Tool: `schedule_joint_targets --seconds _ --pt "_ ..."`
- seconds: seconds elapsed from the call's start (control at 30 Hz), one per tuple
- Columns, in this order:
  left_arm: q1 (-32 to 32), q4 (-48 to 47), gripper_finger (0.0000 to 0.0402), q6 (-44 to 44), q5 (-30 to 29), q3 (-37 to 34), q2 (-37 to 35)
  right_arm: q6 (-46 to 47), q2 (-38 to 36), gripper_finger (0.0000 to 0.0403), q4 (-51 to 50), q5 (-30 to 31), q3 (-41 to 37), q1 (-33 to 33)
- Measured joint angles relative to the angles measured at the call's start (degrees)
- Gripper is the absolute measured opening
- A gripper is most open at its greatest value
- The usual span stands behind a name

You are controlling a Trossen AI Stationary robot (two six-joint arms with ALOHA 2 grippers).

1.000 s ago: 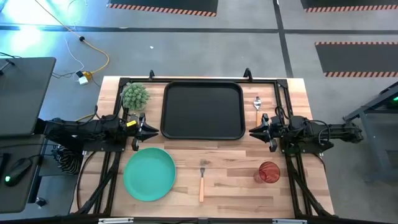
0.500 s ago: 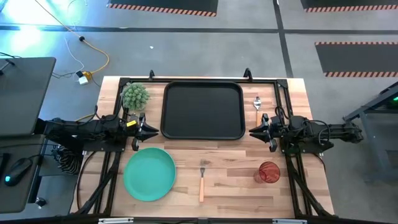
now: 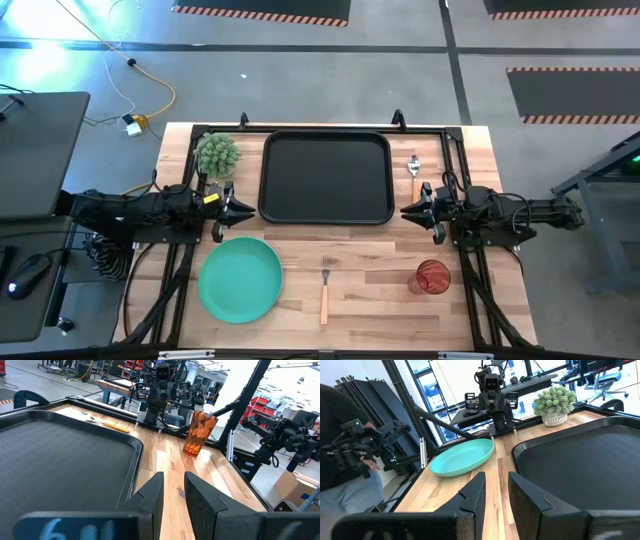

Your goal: Pick and place plate/cup/fork/spoon on tray

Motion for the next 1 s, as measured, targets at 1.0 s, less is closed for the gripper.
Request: schedule_joint_targets --seconds 1.0 --pt "0.01 0.12 0.0067 -3.93 -1.02 0.0 0.0 0.0 0.0 0.0075 0.0 -0.01 0.01 0.0"
